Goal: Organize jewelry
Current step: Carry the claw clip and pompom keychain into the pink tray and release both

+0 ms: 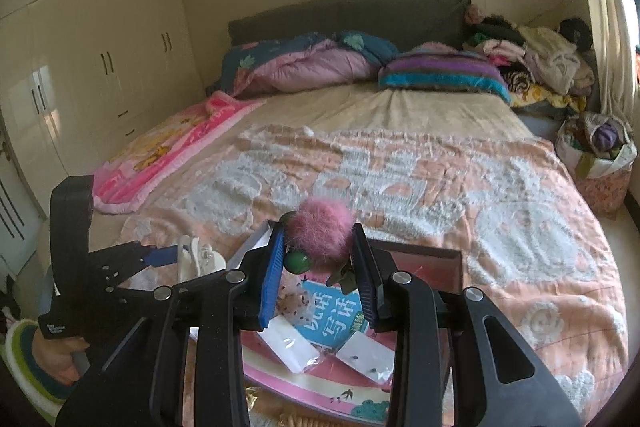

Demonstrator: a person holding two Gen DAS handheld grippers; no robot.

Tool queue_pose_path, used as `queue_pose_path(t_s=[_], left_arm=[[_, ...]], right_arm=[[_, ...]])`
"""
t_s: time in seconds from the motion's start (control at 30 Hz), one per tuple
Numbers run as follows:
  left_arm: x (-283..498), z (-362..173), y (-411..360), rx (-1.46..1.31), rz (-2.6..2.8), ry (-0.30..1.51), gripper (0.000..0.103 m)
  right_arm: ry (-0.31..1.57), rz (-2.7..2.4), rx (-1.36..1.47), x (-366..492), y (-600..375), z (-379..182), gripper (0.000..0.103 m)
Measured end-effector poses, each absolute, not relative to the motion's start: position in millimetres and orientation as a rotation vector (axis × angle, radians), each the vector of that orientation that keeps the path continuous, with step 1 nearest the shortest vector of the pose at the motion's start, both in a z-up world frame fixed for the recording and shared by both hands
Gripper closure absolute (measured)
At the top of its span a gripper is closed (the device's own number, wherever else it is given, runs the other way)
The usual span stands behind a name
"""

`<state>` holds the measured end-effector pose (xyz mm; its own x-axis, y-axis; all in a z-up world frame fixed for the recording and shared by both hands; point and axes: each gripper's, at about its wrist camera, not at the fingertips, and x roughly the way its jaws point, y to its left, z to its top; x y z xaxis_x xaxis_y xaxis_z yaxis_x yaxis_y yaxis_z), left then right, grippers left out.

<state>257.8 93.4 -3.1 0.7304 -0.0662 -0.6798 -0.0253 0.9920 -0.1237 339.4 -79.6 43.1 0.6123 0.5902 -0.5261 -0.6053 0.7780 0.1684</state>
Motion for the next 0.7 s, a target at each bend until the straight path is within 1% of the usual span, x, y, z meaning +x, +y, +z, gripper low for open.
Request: queue_pose_path(t_s=[0.27, 0.47, 0.63, 0.67, 0.7], left_arm=[[258, -28, 107, -0.127, -0.007, 0.813, 0.043], [258, -56, 100, -0.088, -0.016, 0.887, 0.043], [260, -71, 91, -0.084, -0.041, 0.940, 0.043], [260, -71, 89, -0.076, -0.043, 0.940, 0.041], [259, -70, 87, -0.061, -0.045, 0.935, 0.036]], right_arm=[[0.716, 0.658, -0.027, 370, -73, -4, 0.072], [0.798, 0.625, -0.023, 388, -72, -43, 0.072], [0.836, 0.589, -0.007, 396, -81, -60, 0.072], [0.847, 0.575, -0.007, 398, -84, -63, 0.072], [0.853, 0.567, -0.006, 400, -85, -65, 0.072]])
